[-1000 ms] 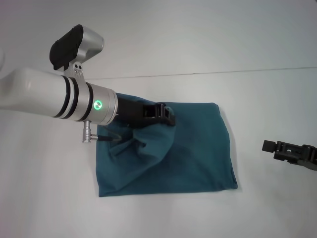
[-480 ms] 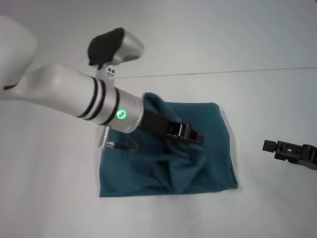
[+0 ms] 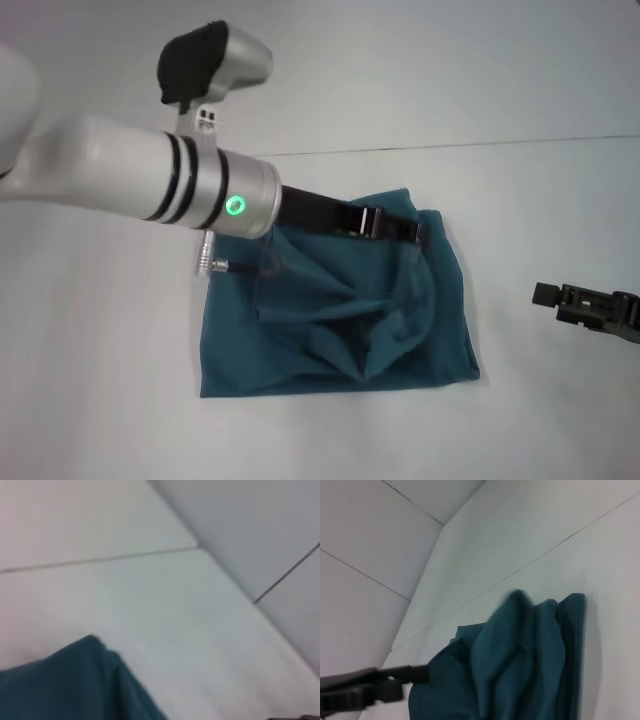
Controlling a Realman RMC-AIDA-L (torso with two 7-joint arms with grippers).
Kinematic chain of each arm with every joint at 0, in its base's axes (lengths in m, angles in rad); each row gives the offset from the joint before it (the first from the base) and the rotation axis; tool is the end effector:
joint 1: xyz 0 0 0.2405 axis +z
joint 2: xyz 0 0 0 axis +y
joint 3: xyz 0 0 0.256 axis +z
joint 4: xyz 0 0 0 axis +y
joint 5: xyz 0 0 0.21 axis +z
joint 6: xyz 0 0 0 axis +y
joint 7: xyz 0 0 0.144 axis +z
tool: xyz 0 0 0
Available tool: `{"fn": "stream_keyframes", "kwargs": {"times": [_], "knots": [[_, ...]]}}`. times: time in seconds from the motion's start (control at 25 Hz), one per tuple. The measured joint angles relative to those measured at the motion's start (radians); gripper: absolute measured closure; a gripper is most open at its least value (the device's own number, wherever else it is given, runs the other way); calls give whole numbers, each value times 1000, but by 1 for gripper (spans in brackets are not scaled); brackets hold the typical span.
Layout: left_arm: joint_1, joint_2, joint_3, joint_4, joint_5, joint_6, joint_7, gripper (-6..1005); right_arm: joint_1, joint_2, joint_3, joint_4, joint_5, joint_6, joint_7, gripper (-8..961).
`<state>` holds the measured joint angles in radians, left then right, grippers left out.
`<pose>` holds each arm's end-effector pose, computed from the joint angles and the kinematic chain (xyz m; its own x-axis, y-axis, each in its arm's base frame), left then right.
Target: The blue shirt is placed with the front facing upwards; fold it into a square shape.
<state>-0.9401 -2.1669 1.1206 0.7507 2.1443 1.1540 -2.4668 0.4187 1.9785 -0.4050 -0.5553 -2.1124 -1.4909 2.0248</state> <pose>-0.0964 0.4132 -0.0760 0.6056 0.7458 0.2776 0.7836 -0.6197 -0.0446 0.3511 0.3032 0.0499 0.1052 -0.7773 -0.6203 -0.9686 -0.2213 0.1131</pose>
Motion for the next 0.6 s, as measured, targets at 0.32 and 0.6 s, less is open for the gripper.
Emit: {"fn": "stream_keyframes", "kwargs": {"times": [0.32, 0.6], "knots": [[105, 27, -120, 76, -25, 17, -117, 175, 1, -2, 0, 0, 0, 3, 4, 7], [173, 73, -196, 22, -22, 27, -224, 151, 1, -5, 0, 0, 0, 3, 5, 7]]}}
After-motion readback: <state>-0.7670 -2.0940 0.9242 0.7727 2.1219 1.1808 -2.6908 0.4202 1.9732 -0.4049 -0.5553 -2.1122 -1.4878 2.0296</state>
